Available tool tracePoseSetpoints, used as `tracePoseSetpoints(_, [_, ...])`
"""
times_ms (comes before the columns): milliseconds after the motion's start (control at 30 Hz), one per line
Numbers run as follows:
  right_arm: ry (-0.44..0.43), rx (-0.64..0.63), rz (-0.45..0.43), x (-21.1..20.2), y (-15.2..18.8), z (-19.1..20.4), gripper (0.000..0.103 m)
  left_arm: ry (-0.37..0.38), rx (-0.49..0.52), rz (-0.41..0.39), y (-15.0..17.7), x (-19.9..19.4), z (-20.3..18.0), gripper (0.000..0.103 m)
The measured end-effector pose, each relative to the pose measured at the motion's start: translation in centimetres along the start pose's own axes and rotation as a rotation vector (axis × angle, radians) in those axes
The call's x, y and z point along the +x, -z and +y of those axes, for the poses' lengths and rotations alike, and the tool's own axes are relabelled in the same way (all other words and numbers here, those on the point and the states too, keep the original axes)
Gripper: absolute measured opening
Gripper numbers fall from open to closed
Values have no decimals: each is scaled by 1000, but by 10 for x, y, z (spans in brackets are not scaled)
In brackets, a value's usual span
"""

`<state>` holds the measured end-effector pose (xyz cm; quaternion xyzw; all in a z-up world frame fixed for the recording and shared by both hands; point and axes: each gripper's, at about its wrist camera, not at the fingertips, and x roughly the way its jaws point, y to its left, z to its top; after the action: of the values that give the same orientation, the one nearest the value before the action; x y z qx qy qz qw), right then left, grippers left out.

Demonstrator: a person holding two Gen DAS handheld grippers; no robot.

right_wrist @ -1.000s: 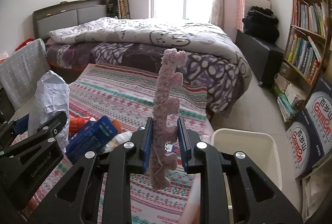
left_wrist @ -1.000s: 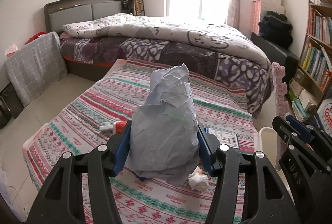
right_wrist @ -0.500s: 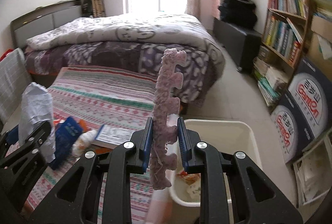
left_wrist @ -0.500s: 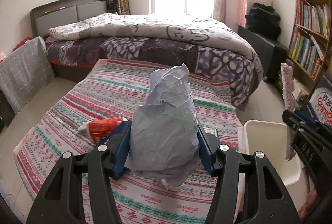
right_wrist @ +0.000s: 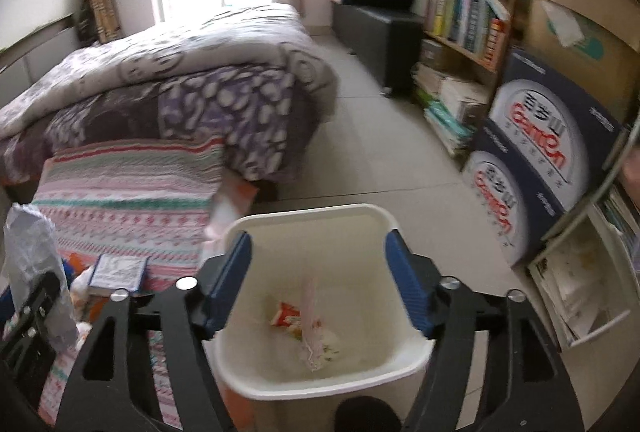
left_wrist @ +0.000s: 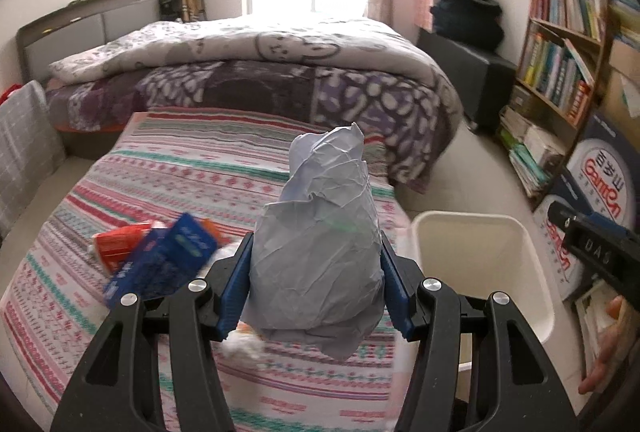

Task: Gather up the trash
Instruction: 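Carry both to the white bin, right tool drops the strip while left drops the paper, then grasp the blue box with the left tool while the right tool grasps a white tissue wad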

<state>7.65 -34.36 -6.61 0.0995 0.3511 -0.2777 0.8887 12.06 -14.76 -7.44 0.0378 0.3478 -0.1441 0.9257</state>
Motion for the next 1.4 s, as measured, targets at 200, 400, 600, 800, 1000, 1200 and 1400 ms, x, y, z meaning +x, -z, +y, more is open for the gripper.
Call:
tracePoseSetpoints(200, [57,53,-4,4,-3,-34,80,48,52,44,3,18,-35,57])
tracePoseSetpoints(400, [104,99,-9,2,-3,-64,87,126,66,105,1,39,-71,57])
tracePoseSetpoints(600, [133,130,-13,1,-4,-84,88,212,95,131,-11,48,-108,65])
tracePoseSetpoints(800, [130,165,-36,-5,-10,-91,89,238,85,132,-23,44,-116,71])
tracePoseSetpoints(1000, [125,181,-53,-8,-11,-84,89,197,111,86,-26,35,-99,75])
tracePoseSetpoints(1200, [100,150,-22,-1,-9,-61,89,140,124,67,-25,31,-70,79])
tracePoseSetpoints(1400, [71,77,-10,1,-6,-24,89,47,124,67,-18,32,-29,81])
